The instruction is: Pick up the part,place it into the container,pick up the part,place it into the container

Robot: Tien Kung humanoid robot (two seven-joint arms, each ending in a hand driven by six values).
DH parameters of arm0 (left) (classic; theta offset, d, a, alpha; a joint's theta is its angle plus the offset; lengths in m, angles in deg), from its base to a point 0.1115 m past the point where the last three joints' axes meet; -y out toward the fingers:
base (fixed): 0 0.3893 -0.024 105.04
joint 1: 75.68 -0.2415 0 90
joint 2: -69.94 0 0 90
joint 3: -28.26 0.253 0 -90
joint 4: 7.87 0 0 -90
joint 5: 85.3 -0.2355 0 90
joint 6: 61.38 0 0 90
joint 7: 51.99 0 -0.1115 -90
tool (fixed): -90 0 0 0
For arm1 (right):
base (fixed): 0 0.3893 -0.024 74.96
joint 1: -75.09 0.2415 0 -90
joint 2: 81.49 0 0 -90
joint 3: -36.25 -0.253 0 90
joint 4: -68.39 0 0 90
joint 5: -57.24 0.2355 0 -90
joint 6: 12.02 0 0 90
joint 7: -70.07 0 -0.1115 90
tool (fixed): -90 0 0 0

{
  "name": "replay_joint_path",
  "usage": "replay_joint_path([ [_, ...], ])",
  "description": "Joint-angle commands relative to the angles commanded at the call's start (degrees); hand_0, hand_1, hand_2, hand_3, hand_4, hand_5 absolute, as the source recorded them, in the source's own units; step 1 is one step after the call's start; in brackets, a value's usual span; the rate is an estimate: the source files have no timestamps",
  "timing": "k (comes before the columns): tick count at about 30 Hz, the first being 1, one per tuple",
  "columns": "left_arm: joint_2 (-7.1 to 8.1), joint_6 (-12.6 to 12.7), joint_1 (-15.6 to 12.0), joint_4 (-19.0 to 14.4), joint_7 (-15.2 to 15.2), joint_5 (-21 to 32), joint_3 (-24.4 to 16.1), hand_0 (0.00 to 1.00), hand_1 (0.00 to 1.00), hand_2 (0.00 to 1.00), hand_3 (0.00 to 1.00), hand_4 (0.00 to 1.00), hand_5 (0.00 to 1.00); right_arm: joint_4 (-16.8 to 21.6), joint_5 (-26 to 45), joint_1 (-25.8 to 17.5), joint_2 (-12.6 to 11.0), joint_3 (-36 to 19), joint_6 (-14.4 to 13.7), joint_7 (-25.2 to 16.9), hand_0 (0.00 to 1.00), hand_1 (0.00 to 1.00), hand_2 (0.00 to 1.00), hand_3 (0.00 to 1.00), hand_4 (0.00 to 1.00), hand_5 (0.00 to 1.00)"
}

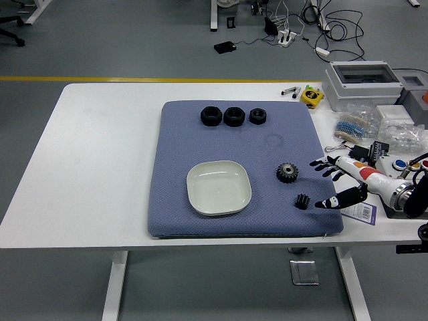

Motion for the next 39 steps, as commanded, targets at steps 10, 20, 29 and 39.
replay_joint_path([
  [10,0.16,0.03,0.08,0.01,-0.01,0.17,0.09,0.695,0.615,0.648,0.56,0.568,0.586,-1.11,0.51,1.89,2.0,3.51,-0.35,1.24,0.603,0.62,0.683,0.745,0.998,0.234],
  [20,0.26,0.07,0.1,0.05,-0.01,0.24,0.06,0.695,0.614,0.649,0.561,0.568,0.586,-3.8,-0.08,2.89,3.49,4.32,-0.91,2.29,0.579,0.59,0.644,0.719,0.998,0.242],
  [29,0.27,0.1,-0.12,0.06,-0.04,0.56,0.12,0.696,0.614,0.652,0.561,0.569,0.586,-4.57,-0.77,2.65,3.68,3.92,-0.85,3.29,0.502,0.522,0.549,0.601,0.998,0.257],
  [39,0.24,0.18,-0.43,0.07,0.22,-0.28,-0.36,0.695,0.612,0.652,0.562,0.569,0.587,-3.99,-0.6,2.37,4.18,4.81,-1.36,3.96,0.456,0.483,0.515,0.542,0.998,0.249],
])
